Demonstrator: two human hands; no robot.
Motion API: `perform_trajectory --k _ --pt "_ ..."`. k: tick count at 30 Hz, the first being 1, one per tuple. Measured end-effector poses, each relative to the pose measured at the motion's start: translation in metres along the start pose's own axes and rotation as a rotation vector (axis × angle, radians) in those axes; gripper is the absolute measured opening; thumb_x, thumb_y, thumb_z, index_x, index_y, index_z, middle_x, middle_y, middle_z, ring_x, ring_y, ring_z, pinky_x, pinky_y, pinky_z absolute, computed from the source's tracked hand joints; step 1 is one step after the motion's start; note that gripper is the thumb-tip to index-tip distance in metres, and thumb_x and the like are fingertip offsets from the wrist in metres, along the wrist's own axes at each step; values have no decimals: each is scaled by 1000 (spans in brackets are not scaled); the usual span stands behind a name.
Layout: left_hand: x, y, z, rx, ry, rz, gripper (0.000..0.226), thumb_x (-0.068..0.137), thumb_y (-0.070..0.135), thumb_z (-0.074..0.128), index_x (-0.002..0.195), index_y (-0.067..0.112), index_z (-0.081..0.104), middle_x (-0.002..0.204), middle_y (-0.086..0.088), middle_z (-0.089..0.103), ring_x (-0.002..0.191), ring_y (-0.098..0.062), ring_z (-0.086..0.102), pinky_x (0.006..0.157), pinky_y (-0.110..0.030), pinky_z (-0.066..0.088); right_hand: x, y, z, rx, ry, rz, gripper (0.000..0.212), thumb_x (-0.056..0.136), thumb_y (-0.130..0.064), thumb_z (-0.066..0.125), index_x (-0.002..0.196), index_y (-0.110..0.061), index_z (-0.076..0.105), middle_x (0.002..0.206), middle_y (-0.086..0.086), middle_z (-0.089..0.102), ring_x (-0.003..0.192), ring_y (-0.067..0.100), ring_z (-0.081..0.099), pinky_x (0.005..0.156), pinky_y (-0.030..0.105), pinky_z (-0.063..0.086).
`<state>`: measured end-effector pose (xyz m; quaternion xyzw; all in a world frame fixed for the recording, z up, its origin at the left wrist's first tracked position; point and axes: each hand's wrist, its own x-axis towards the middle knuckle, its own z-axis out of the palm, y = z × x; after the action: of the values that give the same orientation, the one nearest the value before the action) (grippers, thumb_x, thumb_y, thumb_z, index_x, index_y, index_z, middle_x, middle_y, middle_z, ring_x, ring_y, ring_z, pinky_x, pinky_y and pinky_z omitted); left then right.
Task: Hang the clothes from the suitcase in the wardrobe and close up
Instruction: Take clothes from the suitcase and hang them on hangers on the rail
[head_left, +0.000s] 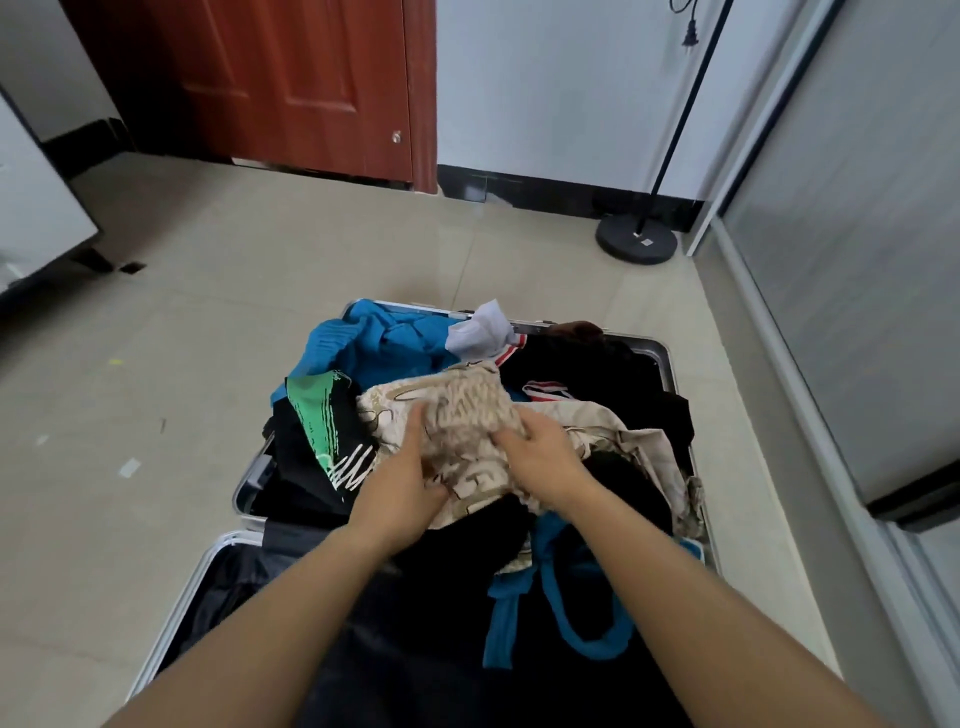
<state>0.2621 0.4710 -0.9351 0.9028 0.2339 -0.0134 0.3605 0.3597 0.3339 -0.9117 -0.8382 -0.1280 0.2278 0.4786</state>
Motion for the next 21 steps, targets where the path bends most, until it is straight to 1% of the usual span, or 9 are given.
perform_trajectory --k 1,3,5,7,8,10,14,17,21 --pt "4 6 -6 -60 27 -13 103 84 21 65 152 36 -11 104 0 65 90 -26 63 72 -32 45 -1 -19 -5 94 23 -30 15 94 -21 54 97 -19 68 93 -3 70 91 15 65 73 20 49" --pt "11 21 -21 -142 117 -26 100 84 24 66 154 34 -5 103 -5 62 86 -27 59 71 -33 43 -3 -59 -16 243 65 -101 14 91 -20 56 92 -12 68 93 8 72 89 25 68 73 30 53" --pt "21 41 -41 -200 195 -53 87 85 33 64 153 37 10 120 -13 54 100 -34 54 86 -37 45 -9 -99 -32 423 99 -157 12 89 -18 57 91 -13 68 96 11 73 93 28 70 81 42 56" --pt "30 66 -65 -269 196 -82 57 88 39 59 141 33 40 123 -14 56 111 -37 52 98 -41 42 -16 -136 -55 558 127 -212 10 88 -16 59 88 -15 68 100 14 73 95 27 71 85 45 56" --pt "32 79 -77 -360 183 -80 39 90 40 57 127 27 54 115 -14 62 108 -38 56 96 -44 45 -21 -152 -66 597 135 -237 10 88 -14 59 88 -15 69 101 15 73 94 26 71 85 44 56" --pt "31 115 -106 -599 184 -39 19 93 39 55 97 22 62 95 -10 68 94 -33 63 88 -50 53 -32 -188 -94 631 152 -289 11 91 -12 59 90 -16 70 99 13 74 93 24 71 85 42 57" --pt "16 187 -163 -872 241 93 20 96 30 52 81 25 62 72 7 65 77 -17 61 73 -36 51 -57 -253 -144 630 226 -388 11 95 -16 58 89 -19 67 103 10 73 100 26 70 93 48 54" --pt "2 241 -215 -1015 234 171 22 98 27 49 86 27 67 82 7 73 81 -15 68 76 -32 54 -83 -300 -180 590 315 -449 11 97 -20 58 91 -24 65 98 2 74 96 18 70 88 38 57" --pt "-29 316 -297 -1147 221 235 23 97 22 47 93 21 69 94 -2 74 86 -18 69 81 -34 53 -124 -361 -225 483 367 -389 13 94 -35 62 99 -24 67 92 -4 75 86 10 71 65 18 55"
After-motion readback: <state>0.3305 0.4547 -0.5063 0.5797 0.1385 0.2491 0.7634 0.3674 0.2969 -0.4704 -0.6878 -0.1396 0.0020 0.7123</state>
